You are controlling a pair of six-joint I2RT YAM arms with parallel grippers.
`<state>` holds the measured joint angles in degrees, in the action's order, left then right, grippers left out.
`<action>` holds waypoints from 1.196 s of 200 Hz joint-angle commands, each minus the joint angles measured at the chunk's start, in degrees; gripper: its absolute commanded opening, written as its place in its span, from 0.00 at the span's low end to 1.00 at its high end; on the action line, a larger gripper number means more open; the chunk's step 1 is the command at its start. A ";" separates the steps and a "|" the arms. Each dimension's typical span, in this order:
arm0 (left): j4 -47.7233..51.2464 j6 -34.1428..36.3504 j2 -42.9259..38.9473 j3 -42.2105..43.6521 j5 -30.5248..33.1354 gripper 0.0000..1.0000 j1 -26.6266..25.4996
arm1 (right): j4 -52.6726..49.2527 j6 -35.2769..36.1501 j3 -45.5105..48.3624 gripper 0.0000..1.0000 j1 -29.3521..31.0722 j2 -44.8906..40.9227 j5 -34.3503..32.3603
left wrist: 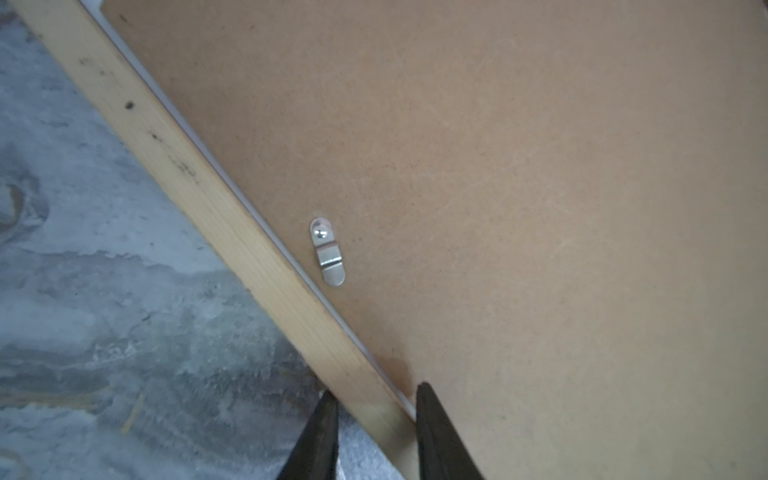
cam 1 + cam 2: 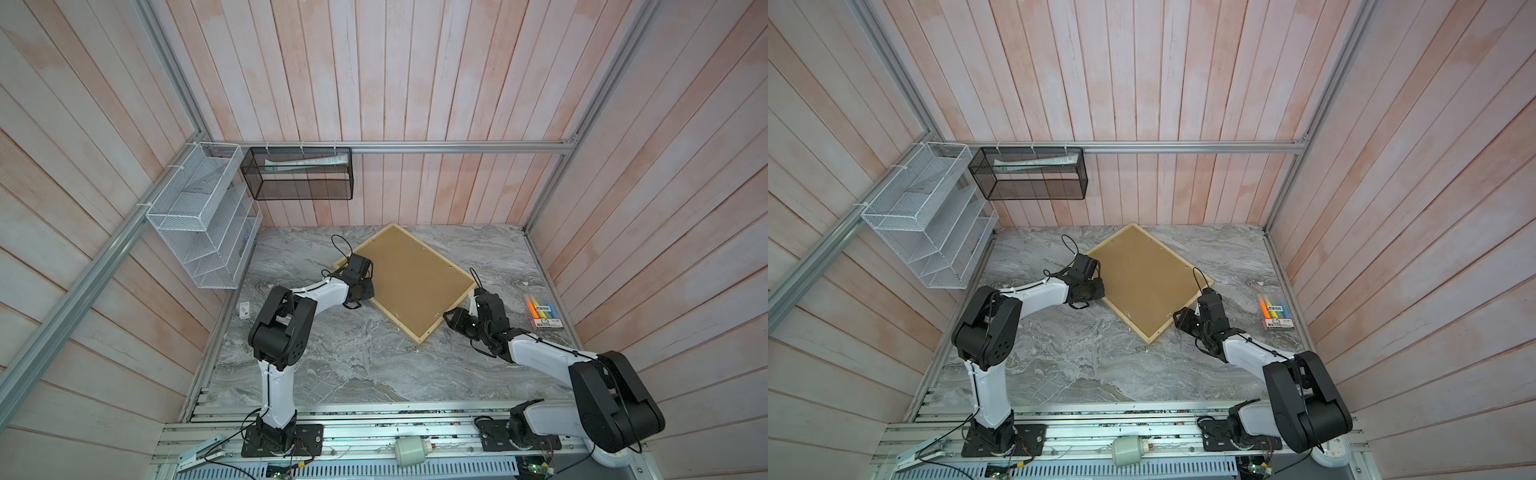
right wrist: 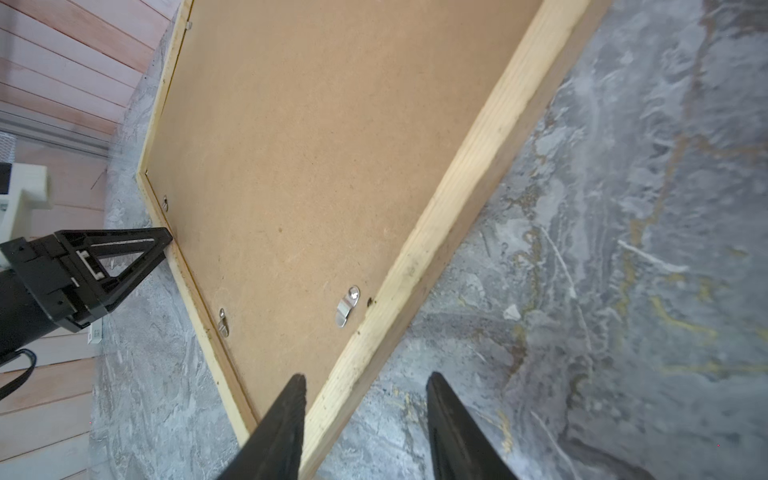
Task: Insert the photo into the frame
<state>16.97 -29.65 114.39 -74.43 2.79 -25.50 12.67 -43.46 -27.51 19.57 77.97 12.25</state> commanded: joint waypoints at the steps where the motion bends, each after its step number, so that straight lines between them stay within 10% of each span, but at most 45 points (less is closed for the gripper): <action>1: 6.28 7.37 3.91 -2.56 0.29 0.29 -0.08 | 2.01 0.54 -2.04 0.48 -0.11 1.66 1.62; 119: 15.06 20.04 10.51 -15.60 2.17 0.26 1.06 | 2.98 0.22 -3.13 0.48 -0.14 4.99 2.68; 239: 14.30 12.62 10.62 -15.74 2.60 0.36 1.02 | 3.46 1.33 -4.98 0.48 -0.02 8.38 6.03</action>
<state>28.12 -15.31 122.58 -89.80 2.39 -24.43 15.62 -43.35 -30.50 19.57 84.66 15.97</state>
